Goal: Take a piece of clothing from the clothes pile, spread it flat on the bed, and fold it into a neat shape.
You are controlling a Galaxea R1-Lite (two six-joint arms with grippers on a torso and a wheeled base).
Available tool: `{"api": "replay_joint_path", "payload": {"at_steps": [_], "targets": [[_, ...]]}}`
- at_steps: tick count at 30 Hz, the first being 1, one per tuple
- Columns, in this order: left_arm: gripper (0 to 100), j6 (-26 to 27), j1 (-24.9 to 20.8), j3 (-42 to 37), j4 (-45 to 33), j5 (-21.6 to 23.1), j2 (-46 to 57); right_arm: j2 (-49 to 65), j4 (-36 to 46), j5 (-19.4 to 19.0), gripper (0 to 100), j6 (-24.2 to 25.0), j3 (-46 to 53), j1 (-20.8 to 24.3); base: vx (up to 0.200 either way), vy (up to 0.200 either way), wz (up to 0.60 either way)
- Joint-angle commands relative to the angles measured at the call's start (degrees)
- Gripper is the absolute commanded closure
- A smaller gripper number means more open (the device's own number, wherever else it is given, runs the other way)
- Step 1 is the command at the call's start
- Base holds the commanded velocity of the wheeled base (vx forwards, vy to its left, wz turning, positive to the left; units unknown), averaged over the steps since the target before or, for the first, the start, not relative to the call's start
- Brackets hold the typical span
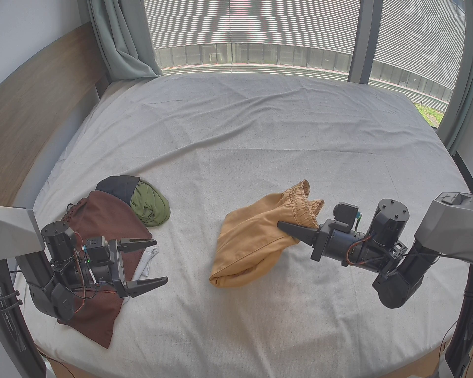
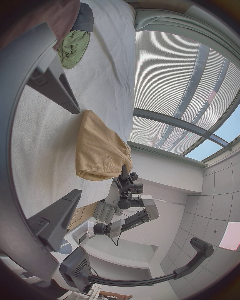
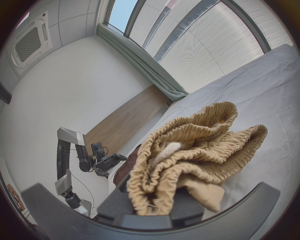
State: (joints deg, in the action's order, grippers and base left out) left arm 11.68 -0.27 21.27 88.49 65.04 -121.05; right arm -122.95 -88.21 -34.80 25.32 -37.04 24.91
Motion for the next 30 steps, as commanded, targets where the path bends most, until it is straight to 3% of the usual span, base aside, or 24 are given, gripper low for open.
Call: {"api": "replay_joint_path", "payload": {"at_steps": [1,18,30], "targets": [[0,0.0,0.0,0.0,0.0,0.0,0.0,0.1,0.0,-0.5,100,1.1,-2.1,0.1,0.000,0.000,0.00],[0,0.0,0.0,0.0,0.0,0.0,0.0,-2.0,2.1,-0.8,100,5.2,-13.2,-0.1,0.000,0.000,0.00],[0,0.0,0.0,0.1,0.0,0.0,-0.1,-9.4,14.1,-0.8,100,5.3,-30.9,-1.3,0.000,0.000,0.00]]}}
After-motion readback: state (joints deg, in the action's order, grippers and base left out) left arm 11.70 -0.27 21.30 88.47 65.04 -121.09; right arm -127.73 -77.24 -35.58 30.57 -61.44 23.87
